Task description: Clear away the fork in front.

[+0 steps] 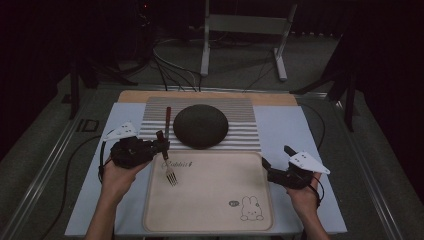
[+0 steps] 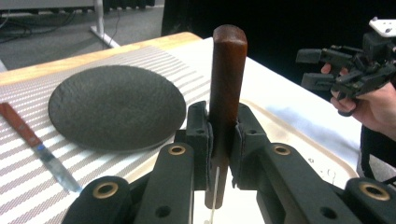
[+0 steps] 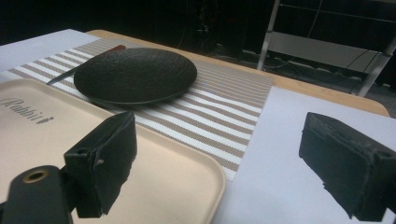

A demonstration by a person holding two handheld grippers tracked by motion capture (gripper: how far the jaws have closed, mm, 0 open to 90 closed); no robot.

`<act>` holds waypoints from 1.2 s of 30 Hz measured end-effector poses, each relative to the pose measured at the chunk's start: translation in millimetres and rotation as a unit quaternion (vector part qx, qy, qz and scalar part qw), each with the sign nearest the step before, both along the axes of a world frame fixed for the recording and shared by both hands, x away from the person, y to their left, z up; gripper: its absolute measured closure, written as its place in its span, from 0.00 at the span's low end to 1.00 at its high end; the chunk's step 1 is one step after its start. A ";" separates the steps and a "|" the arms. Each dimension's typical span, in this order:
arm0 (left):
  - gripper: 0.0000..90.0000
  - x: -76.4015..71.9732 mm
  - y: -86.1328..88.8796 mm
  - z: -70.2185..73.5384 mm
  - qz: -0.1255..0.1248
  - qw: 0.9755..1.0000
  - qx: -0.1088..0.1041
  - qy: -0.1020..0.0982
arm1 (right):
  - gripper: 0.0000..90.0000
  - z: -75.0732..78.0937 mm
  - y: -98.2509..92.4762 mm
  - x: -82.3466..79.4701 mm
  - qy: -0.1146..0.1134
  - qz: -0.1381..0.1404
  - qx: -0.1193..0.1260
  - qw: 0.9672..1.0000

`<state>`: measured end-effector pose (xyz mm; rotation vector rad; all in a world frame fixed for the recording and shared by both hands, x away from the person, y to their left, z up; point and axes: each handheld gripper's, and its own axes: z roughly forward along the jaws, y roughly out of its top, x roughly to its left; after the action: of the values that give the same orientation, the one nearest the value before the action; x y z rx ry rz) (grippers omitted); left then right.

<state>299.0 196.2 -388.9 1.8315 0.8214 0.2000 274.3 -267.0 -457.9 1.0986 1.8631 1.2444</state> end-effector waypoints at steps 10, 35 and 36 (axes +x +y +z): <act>0.89 -5.9 14.2 -3.3 0.006 1.000 0.014 0.011 | 0.13 -3.0 0.1 1.2 0.004 -0.003 -0.003 1.000; 0.89 -13.4 31.6 -21.9 0.001 0.998 0.039 0.054 | 0.13 -7.5 3.9 2.0 0.010 0.000 -0.012 1.000; 0.89 -13.4 32.3 -22.1 0.000 0.998 0.038 0.054 | 0.13 -7.8 3.9 2.2 0.011 0.000 -0.013 1.000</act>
<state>285.6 228.5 -411.0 1.9269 0.9004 0.1347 276.5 -263.0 -465.7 1.1023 1.8911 1.2083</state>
